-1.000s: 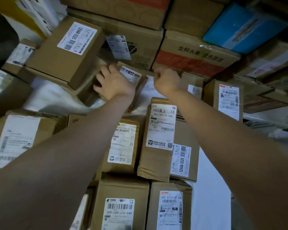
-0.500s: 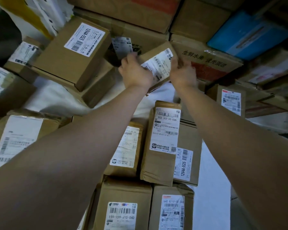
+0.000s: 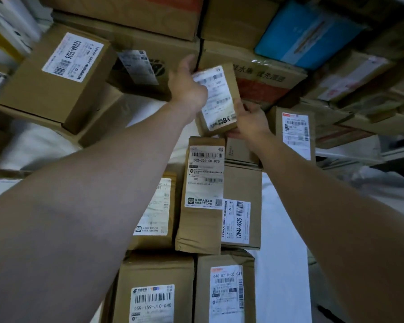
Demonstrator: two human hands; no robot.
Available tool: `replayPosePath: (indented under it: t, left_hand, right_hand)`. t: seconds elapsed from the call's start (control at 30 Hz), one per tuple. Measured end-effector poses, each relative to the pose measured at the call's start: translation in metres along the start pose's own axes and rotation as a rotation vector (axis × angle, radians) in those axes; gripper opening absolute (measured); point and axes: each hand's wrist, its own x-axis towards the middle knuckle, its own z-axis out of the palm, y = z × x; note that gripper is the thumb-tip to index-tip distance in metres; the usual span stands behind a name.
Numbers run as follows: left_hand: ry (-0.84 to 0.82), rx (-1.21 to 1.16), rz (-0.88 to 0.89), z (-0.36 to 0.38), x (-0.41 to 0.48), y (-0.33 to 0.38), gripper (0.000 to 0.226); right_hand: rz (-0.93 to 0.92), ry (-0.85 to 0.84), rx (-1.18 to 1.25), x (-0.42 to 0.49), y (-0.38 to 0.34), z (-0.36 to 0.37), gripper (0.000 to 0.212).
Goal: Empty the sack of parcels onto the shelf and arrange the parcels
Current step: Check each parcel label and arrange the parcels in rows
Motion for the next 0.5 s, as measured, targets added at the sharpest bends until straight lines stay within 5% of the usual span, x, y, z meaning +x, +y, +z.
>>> replayPosePath:
  t: [0.1, 0.3, 0.5]
  left_hand:
    - [0.050, 0.023, -0.075, 0.005, 0.000, -0.009, 0.084]
    - [-0.210, 0.040, -0.176, 0.006, -0.011, -0.036, 0.073]
    - [-0.074, 0.077, -0.124, -0.005, -0.017, -0.044, 0.059]
  right_hand:
    - [0.035, -0.023, -0.006, 0.003, 0.004, -0.003, 0.047]
    - [0.061, -0.007, -0.121, -0.001, 0.011, 0.002, 0.042]
    - [0.048, -0.039, -0.421, -0.012, 0.001, 0.013, 0.026]
